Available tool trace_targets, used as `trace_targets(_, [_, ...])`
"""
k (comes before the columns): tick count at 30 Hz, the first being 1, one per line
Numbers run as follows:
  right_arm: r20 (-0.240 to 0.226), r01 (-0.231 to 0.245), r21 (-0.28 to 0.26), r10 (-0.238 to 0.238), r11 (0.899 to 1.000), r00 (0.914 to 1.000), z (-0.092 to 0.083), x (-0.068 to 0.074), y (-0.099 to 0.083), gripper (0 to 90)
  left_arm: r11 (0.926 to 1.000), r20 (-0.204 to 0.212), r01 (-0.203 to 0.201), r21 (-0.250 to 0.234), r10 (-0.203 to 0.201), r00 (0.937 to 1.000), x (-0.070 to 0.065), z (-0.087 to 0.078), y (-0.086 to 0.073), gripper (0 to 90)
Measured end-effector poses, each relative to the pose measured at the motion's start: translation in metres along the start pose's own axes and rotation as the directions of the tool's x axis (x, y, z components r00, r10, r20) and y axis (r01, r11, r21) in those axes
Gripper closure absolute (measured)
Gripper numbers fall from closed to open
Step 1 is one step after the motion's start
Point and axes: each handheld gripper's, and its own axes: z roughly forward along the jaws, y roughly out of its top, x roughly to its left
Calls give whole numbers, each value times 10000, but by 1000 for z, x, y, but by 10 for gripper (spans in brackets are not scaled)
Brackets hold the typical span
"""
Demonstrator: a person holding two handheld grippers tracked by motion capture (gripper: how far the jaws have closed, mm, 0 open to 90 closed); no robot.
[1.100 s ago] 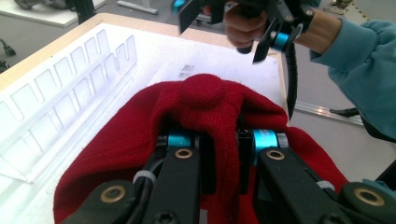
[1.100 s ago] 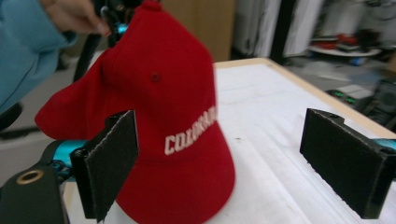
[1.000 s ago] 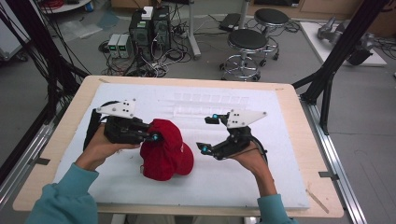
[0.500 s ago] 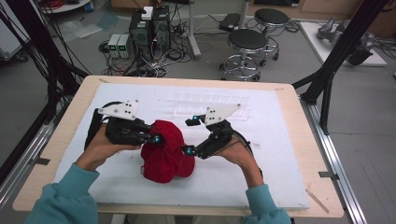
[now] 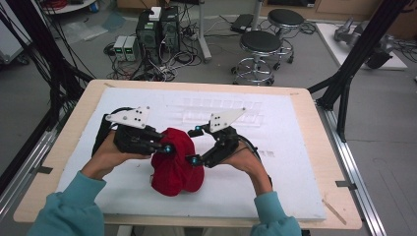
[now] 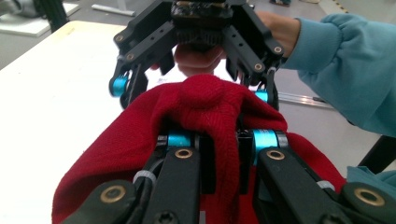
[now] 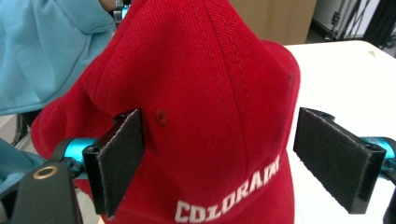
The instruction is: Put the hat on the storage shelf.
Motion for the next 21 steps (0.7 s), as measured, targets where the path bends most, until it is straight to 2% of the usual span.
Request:
trace_targets(2, [-183, 134, 11, -134, 9999, 9997, 2, 1, 1, 228, 10000, 75, -82, -8, 82, 9999, 0, 2, 1, 853])
trace_targets(3, [-183, 134, 11, -134, 9999, 9997, 2, 1, 1, 228, 9999, 67, -116, 23, 115, 9999, 0, 2, 2, 853])
trace_targets(9, [-246, 377, 46, -376, 9993, 9990, 1, 3, 4, 416, 9998, -24, -207, 48, 207, 9998, -1, 2, 4, 852])
trace_targets(11, [-217, 426, 91, -424, 9990, 9989, 1, 5, 6, 501, 9998, -65, -201, 59, 201, 9998, -1, 2, 5, 852])
trace_targets(12, [-217, 444, 124, -442, 9989, 9988, 1, 6, 7, 588, 9998, -103, -212, 55, 213, 9997, -1, 1, 5, 851])
trace_targets(15, [-247, 493, 139, -489, 9987, 9985, 0, 7, 8, 659, 9997, -170, -216, 62, 217, 9996, 0, 0, 5, 850])
trace_targets(16, [-230, 507, 189, -503, 9985, 9985, 0, 7, 9, 736, 9998, -172, -212, 54, 213, 9996, 0, 1, 5, 848])
trace_targets(18, [-216, 507, 179, -504, 9986, 9985, 0, 7, 9, 763, 9997, -207, -220, 58, 221, 9995, 0, 1, 5, 847])
trace_targets(19, [-295, 559, 195, -553, 9982, 9980, 0, 8, 9, 830, 9998, -221, -187, 50, 189, 9996, 0, 1, 5, 845])
trace_targets(20, [-295, 559, 195, -553, 9982, 9980, 0, 8, 9, 830, 9997, -240, -218, 75, 219, 9995, 1, 0, 5, 845])
trace_targets(21, [-107, 661, 240, -659, 9975, 9978, 0, 10, 10, 844, 9997, -269, -209, 86, 212, 9994, 1, 0, 5, 837])
